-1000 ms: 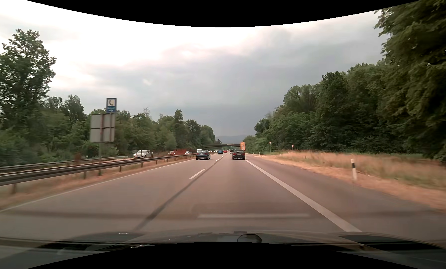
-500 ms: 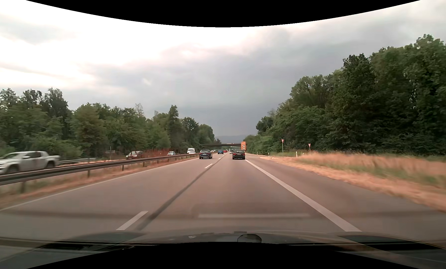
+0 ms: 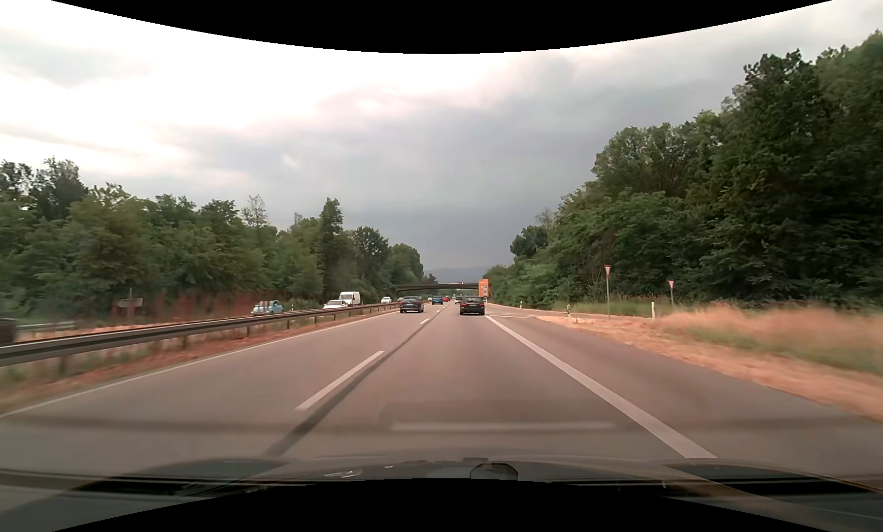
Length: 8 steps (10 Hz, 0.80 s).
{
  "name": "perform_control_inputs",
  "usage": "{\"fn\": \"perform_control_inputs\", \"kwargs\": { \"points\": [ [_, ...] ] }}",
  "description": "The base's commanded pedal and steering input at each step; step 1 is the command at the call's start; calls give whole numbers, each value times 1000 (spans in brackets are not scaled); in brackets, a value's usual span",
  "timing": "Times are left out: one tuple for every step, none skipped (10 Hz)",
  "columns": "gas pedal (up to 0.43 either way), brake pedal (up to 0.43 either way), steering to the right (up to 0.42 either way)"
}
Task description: Follow the waypoints while adhering to traffic rules and regulations
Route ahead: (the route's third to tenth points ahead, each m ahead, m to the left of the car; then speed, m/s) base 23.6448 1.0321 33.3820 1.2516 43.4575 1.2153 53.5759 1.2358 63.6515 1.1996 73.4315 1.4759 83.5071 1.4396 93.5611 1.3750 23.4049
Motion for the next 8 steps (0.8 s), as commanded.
{"fn": "perform_control_inputs", "kwargs": {
  "points": [
    [150,0,-2],
    [150,0,-1],
    [150,0,-2],
    [150,0,-1],
    [150,0,-1],
    [150,0,-2],
    [150,0,-2],
    [150,0,-2]
  ]
}}
